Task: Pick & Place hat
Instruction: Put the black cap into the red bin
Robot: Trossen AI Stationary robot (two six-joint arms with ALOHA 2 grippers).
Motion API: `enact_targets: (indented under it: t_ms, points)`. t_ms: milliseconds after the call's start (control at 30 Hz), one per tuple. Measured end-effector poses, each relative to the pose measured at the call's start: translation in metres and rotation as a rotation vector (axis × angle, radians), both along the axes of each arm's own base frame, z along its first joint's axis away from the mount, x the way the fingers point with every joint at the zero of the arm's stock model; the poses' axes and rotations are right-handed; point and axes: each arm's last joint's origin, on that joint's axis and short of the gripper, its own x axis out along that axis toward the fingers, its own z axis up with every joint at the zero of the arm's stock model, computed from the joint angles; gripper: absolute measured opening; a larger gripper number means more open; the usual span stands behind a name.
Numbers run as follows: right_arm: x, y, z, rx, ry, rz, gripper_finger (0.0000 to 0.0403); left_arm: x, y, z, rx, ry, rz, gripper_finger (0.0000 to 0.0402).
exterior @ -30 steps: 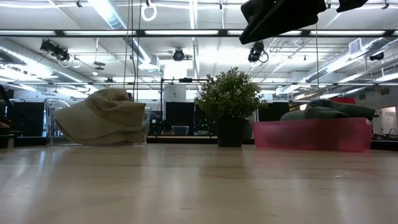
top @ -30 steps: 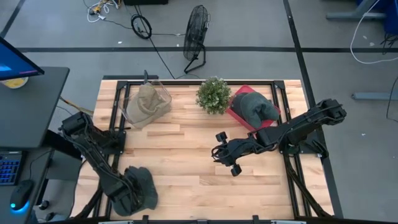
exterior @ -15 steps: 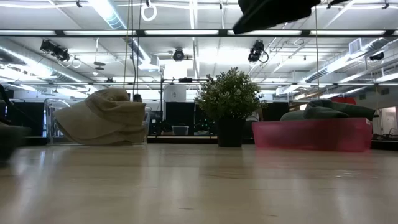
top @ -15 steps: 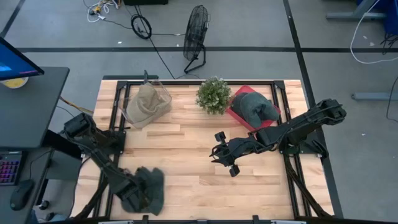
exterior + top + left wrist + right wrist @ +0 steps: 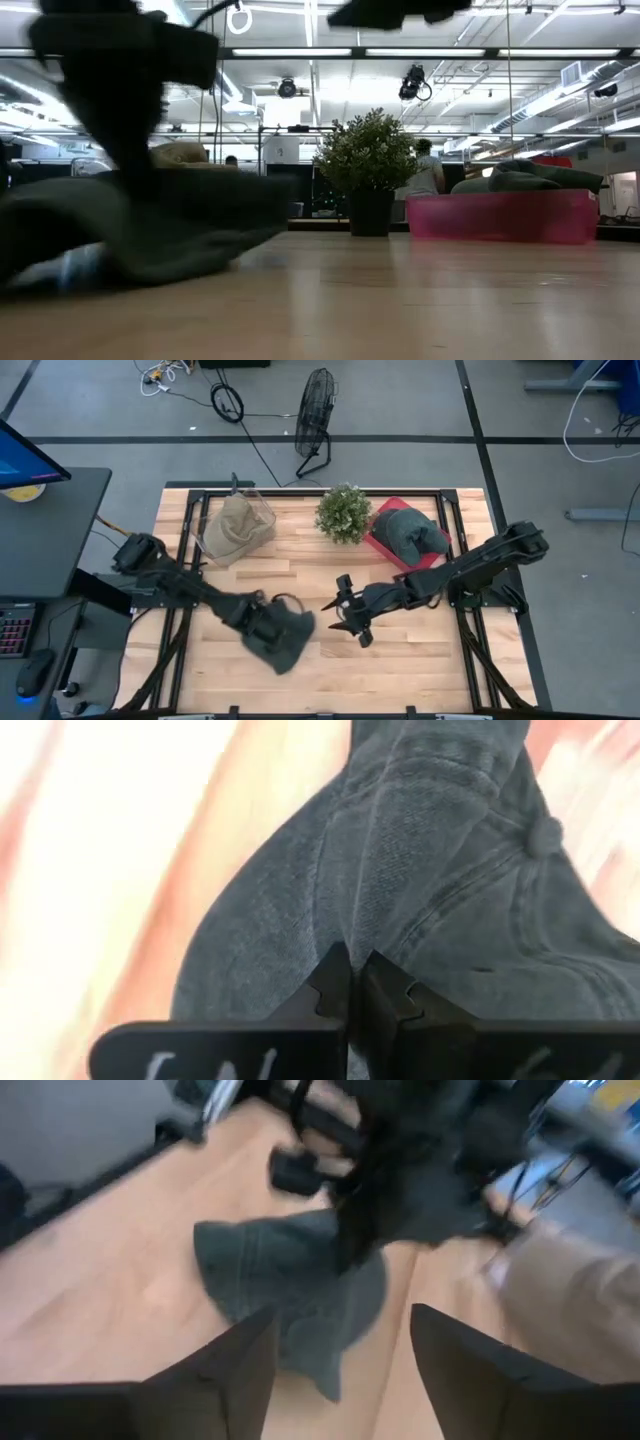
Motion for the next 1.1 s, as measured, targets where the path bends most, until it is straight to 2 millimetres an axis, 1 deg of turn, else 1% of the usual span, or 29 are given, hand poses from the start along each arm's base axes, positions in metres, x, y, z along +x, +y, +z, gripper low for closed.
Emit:
enact_targets:
  t_ms: [100,200,300,400,567,633,733,833,967,1033,1100]
  points:
    - [0.012,0.000,-0.020,0.048,0.039,-0.051,0.0242,0.016,0.012,0.003,0.040,-0.080,-0.083,0.0007]
    - [0.025,-0.003,-0.038,0.086,0.040,-0.091,0.0244,0.026,0.024,0.005,0.074,-0.118,-0.143,0.0006]
    - [0.036,-0.009,-0.051,0.116,0.029,-0.126,0.0244,0.033,0.036,0.007,0.107,-0.131,-0.185,0.0009]
    - [0.044,-0.018,-0.059,0.179,0.023,-0.183,0.0244,0.038,0.044,0.008,0.136,-0.150,-0.222,0.0009]
    - [0.049,-0.037,-0.071,0.221,0.072,-0.268,0.0244,0.046,0.050,0.011,0.186,-0.203,-0.287,0.0007]
    - [0.048,-0.042,-0.074,0.215,0.107,-0.284,0.0244,0.048,0.052,0.013,0.236,-0.218,-0.302,0.0009]
    - [0.046,-0.047,-0.079,0.198,0.161,-0.300,0.0242,0.048,0.053,0.014,0.312,-0.218,-0.299,0.0011]
    - [0.044,-0.047,-0.081,0.200,0.187,-0.311,0.0235,0.048,0.054,0.014,0.340,-0.218,-0.288,0.0012]
    - [0.045,-0.048,-0.080,0.204,0.176,-0.314,0.0210,0.050,0.054,0.014,0.344,-0.233,-0.285,0.0013]
    - [0.047,-0.049,-0.078,0.209,0.152,-0.321,0.0188,0.051,0.053,0.015,0.343,-0.255,-0.280,0.0013]
    - [0.048,-0.052,-0.077,0.213,0.141,-0.327,0.0158,0.052,0.053,0.016,0.342,-0.272,-0.275,0.0013]
